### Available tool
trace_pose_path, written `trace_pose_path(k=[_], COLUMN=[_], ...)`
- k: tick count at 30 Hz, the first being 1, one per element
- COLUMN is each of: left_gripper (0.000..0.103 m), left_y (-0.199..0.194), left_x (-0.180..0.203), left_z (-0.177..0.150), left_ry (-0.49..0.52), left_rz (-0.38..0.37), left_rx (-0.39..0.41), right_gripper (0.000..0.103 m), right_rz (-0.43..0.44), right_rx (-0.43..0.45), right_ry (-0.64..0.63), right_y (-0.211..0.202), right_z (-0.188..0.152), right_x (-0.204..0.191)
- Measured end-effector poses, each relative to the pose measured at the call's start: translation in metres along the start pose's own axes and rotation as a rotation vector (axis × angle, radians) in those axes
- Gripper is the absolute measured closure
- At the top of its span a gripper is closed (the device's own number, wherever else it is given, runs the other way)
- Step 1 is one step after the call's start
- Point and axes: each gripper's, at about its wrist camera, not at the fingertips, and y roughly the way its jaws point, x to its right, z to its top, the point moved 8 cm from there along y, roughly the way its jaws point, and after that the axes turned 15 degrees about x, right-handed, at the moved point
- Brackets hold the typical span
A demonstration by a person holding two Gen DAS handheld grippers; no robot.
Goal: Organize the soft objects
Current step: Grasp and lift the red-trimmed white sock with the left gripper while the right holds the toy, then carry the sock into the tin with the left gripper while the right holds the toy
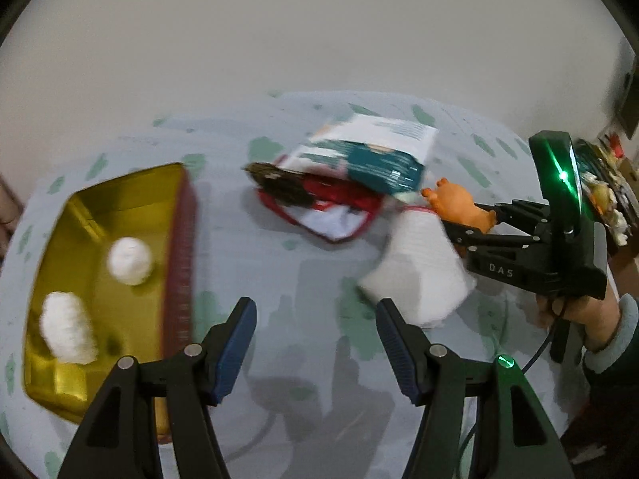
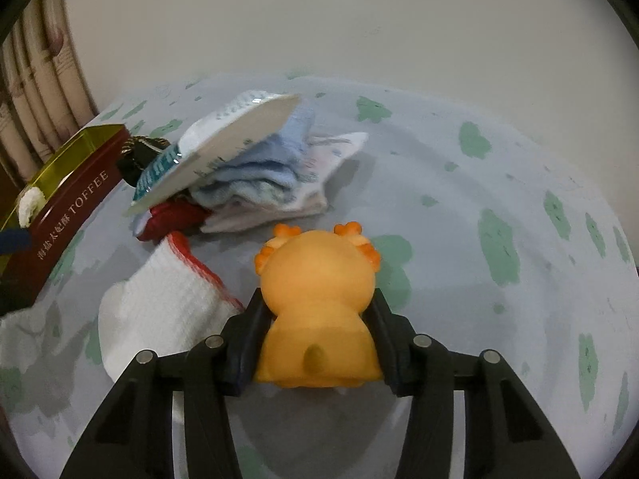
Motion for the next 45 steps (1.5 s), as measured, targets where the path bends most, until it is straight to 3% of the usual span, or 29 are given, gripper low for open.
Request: trace_pose_path(k=[4,10,17,26,32,33,35,38,45], left_gripper=[0.039,0.039,0.039,0.039,0.038,0.04,0.061,0.072,0.075], left_y=[0.014,0.029,0.063,0.1,0.101,0.101,0.098,0.091,0.079], left_x=[0.022,0.046,0.07,0.067,0.067,0.067,0.069,0.071,0.076], left_z=[-0.006,0.006,0.017,0.012,0.011,0.01,0.011,0.013,0.013], left_ry=[-0.007,0.002,-0.003,-0.01,-0.001,-0.002,-0.004,0.024,0.035], left_rz=[-0.067,-0.108,-0.149,-0.089,-0.074,-0.073,-0.089,-0.079,-0.079], left_rx=[-0.032,-0.04,-0.109,-0.158,-0.12,-0.117,-0.108,-0.093,-0.095], right_gripper=[0.058,0.058,0.058,0.057,0.057,0.057,0.057,0.057,0.056], right_rz=[-0.056,-0.124,-0.124,-0.114,-0.113,-0.113,-0.113,-0.114,-0.115], right_rx=[0.009,0.023,0.034,0.026,0.026,0.026,0.026,0.026,0.026], right_ry=[0.038,0.08,0.099,0.11,0.11,0.11,0.111,0.11,0.109], right_y=[-0.014,-0.025,-0.025,-0.023,-0.023,-0.023,-0.023,-0.023,-0.023], right_z=[-0.012,-0.02,-0.023,-0.026,-0.026,-0.026,-0.026,-0.026,-0.026], right_x=[0.025,0.047,0.048,0.048,0.048,0.048,0.048,0.048,0.048])
